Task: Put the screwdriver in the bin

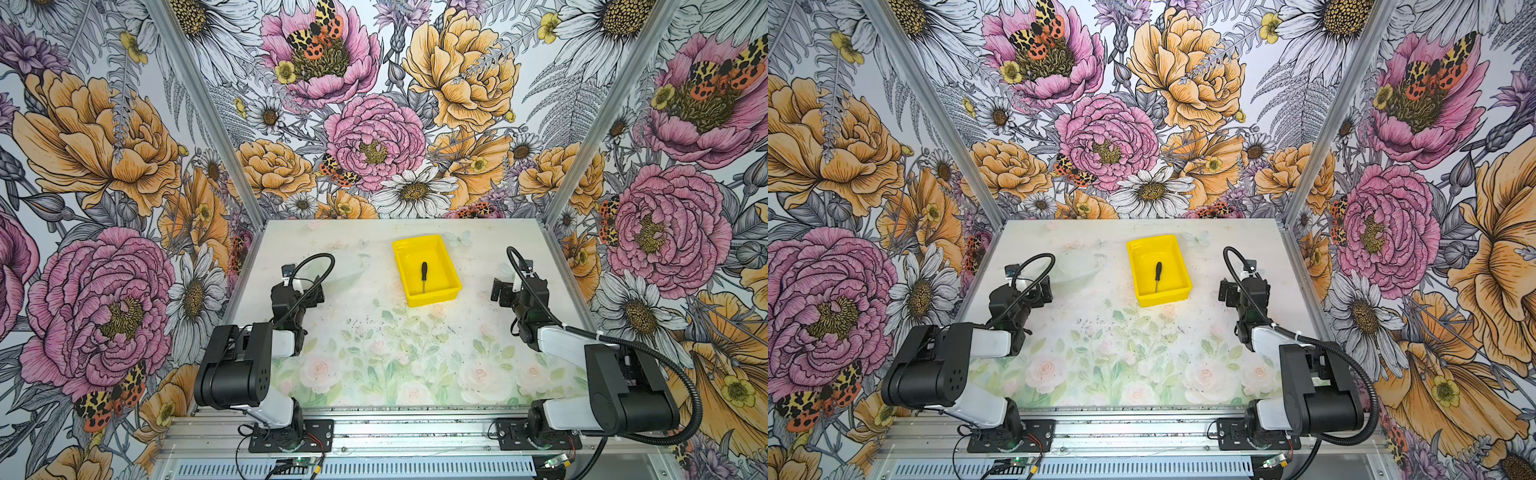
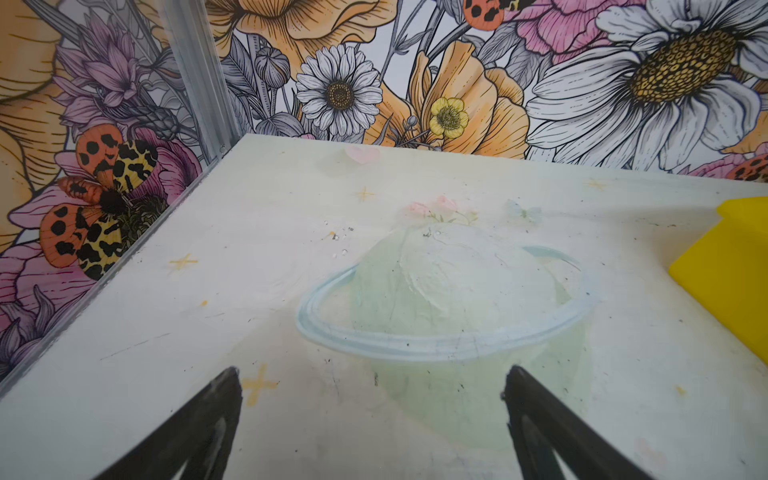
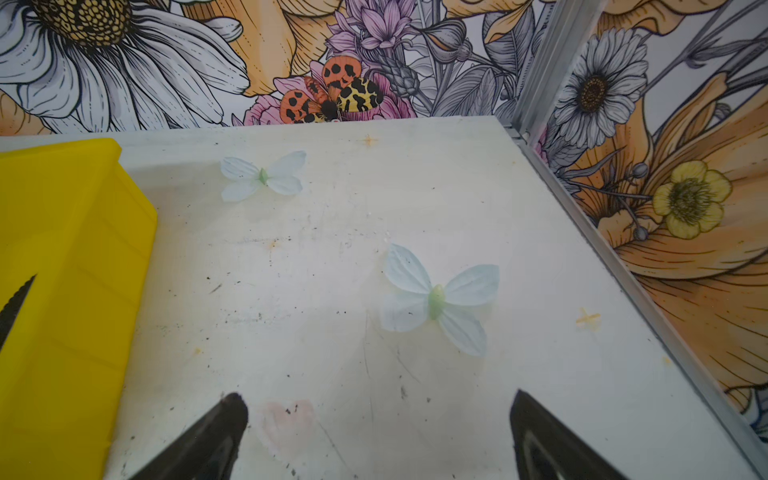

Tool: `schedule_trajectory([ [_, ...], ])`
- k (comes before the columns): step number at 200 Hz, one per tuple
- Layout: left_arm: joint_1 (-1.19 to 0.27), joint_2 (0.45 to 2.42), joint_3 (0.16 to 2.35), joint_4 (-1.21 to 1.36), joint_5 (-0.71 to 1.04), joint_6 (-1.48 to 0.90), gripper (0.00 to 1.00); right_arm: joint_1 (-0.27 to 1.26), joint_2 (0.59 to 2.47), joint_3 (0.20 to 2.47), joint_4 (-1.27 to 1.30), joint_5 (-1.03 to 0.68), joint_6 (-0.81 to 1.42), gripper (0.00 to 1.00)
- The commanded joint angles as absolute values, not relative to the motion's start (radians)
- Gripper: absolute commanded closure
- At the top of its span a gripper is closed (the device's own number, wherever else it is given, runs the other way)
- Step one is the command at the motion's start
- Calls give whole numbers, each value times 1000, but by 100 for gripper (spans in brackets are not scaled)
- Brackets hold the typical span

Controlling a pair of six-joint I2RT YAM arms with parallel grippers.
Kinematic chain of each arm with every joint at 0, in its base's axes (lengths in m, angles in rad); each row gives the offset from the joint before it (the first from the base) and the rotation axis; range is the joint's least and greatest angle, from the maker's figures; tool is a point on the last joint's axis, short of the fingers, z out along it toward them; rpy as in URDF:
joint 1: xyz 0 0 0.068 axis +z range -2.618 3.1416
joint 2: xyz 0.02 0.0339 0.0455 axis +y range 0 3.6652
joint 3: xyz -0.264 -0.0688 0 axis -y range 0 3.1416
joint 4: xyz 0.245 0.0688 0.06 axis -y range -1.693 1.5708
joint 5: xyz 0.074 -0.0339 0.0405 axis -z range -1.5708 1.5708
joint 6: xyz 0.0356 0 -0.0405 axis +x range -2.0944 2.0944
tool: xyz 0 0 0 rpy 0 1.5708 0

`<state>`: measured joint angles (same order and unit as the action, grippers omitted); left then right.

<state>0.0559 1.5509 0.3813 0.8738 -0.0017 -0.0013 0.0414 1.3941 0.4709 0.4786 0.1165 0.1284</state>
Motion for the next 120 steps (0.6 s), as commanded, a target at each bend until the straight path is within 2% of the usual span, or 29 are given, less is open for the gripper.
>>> schedule_trajectory([
  [1, 64, 1549, 373, 942, 45, -17, 1, 34, 1389, 483, 516, 60, 111, 1],
  [78, 64, 1549, 373, 941, 45, -18, 1, 26, 1347, 437, 546, 234, 67, 0],
  [120, 64, 1548, 376, 935, 42, -16, 1, -18, 1410, 370, 794, 156, 107, 1],
])
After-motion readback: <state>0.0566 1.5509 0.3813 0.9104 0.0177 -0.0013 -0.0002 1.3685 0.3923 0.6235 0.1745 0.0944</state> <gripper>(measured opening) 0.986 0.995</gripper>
